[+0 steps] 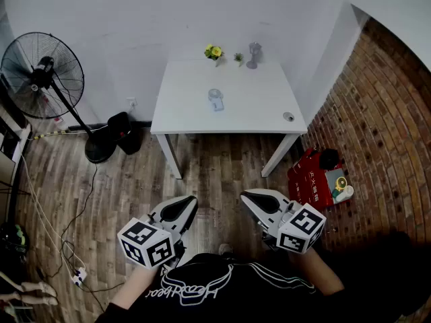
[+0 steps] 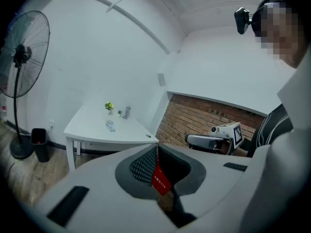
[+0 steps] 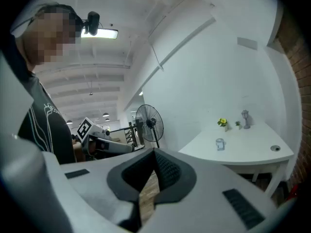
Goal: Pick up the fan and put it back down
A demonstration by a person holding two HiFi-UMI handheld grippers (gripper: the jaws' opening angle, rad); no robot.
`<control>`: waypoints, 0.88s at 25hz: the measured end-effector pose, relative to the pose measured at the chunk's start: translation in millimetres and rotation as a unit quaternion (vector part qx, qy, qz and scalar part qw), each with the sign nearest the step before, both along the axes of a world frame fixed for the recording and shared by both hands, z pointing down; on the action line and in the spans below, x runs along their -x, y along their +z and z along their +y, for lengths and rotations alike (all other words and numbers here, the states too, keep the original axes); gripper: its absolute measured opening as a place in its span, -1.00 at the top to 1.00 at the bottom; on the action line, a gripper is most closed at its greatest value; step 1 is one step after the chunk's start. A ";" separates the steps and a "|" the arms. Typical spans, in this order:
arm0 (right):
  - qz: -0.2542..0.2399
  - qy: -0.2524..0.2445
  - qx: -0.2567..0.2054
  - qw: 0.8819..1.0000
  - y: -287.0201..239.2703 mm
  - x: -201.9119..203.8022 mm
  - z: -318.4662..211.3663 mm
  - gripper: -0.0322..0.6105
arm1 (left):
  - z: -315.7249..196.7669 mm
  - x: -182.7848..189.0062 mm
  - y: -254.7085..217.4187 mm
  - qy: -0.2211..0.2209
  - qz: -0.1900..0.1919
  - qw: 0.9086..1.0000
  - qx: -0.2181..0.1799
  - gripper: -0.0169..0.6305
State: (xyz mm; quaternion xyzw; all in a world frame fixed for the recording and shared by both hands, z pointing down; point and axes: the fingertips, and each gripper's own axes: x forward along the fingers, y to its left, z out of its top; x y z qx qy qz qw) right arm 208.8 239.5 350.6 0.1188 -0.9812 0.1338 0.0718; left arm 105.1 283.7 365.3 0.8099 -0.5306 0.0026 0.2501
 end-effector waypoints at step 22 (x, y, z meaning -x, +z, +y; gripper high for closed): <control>0.027 0.063 -0.042 0.997 19.9 32.1 -6.9 -0.14 | 21.2 48.8 9.6 -0.016 0.003 1.000 -0.010 0.84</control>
